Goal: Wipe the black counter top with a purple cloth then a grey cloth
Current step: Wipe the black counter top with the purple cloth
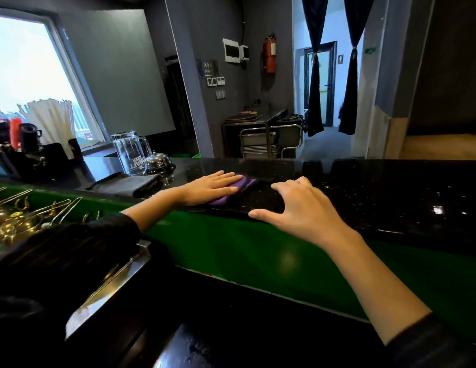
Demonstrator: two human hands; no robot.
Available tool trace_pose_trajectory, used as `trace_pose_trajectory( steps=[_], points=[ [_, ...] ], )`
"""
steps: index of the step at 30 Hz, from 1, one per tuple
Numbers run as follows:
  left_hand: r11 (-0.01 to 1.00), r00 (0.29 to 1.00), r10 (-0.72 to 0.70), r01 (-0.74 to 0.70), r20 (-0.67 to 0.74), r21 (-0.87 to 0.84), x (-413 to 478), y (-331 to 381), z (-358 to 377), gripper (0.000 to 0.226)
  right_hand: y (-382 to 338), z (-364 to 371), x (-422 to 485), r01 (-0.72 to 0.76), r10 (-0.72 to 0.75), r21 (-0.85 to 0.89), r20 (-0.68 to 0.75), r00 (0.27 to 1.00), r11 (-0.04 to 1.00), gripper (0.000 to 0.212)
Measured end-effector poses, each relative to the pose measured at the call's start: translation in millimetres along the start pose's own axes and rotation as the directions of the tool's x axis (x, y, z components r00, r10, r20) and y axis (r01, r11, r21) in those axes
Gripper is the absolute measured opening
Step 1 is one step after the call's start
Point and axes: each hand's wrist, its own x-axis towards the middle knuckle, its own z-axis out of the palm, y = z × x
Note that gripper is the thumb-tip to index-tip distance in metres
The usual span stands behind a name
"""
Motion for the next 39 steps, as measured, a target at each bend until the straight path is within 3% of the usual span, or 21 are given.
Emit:
trace_pose_trajectory(
  steps=[3, 6, 7, 14, 19, 22, 26, 30, 36, 39],
  points=[
    [0.996, 0.996, -0.092, 0.092, 0.005, 0.019, -14.3, -18.0, -7.2, 0.062, 15.2, -5.3, -12.5, -0.067, 0.083, -0.165, 0.091, 0.992, 0.984, 0.106],
    [0.966, 0.968, -0.253, 0.252, -0.005, 0.064, -5.1, -12.4, -6.8, 0.095, 18.7, -1.6, -19.4, -0.051, 0.108, -0.328, 0.157, 0.982, 0.943, 0.109],
    [0.956, 0.960, -0.278, 0.279, -0.024, 0.095, 0.7, -3.0, -3.9, 0.098, 17.0, -1.3, -19.7, -0.055, 0.110, -0.337, 0.148, 0.983, 0.940, 0.106],
    [0.990, 0.991, -0.123, 0.126, -0.048, 0.065, 4.9, 102.0, 12.9, 0.065, 10.1, -5.1, -20.8, -0.079, 0.118, -0.319, 0.107, 0.987, 0.944, 0.102],
    [0.997, 0.996, 0.020, -0.013, -0.090, 0.079, -33.9, 110.3, 21.9, 0.056, 27.7, -24.1, -37.3, -0.069, 0.094, -0.156, 0.160, 0.983, 0.985, 0.107],
    [0.999, 0.999, -0.028, 0.028, -0.043, 0.016, -40.7, 81.7, 16.1, 0.059, 55.1, -36.3, -56.1, -0.122, 0.174, -0.254, 0.193, 0.966, 0.959, 0.119],
    [0.974, 0.977, -0.214, 0.215, -0.021, 0.078, -22.6, 65.2, 3.9, 0.052, 68.4, -38.4, -69.5, -0.130, 0.201, -0.348, 0.177, 0.963, 0.928, 0.113],
    [0.933, 0.933, -0.359, 0.359, -0.020, 0.001, 5.3, 83.4, -1.0, 0.070, 62.9, -34.8, -67.9, -0.140, 0.204, -0.348, 0.153, 0.967, 0.927, 0.111],
    [0.946, 0.946, -0.324, 0.324, 0.009, -0.003, 47.3, 114.0, -4.4, 0.072, 65.2, -33.2, -68.6, -0.132, 0.188, -0.337, 0.140, 0.972, 0.932, 0.112],
    [0.976, 0.977, -0.212, 0.211, 0.016, 0.059, 58.8, 137.8, -1.0, 0.078, 69.0, -34.1, -70.7, -0.142, 0.195, -0.330, 0.134, 0.972, 0.933, 0.113]
  ],
)
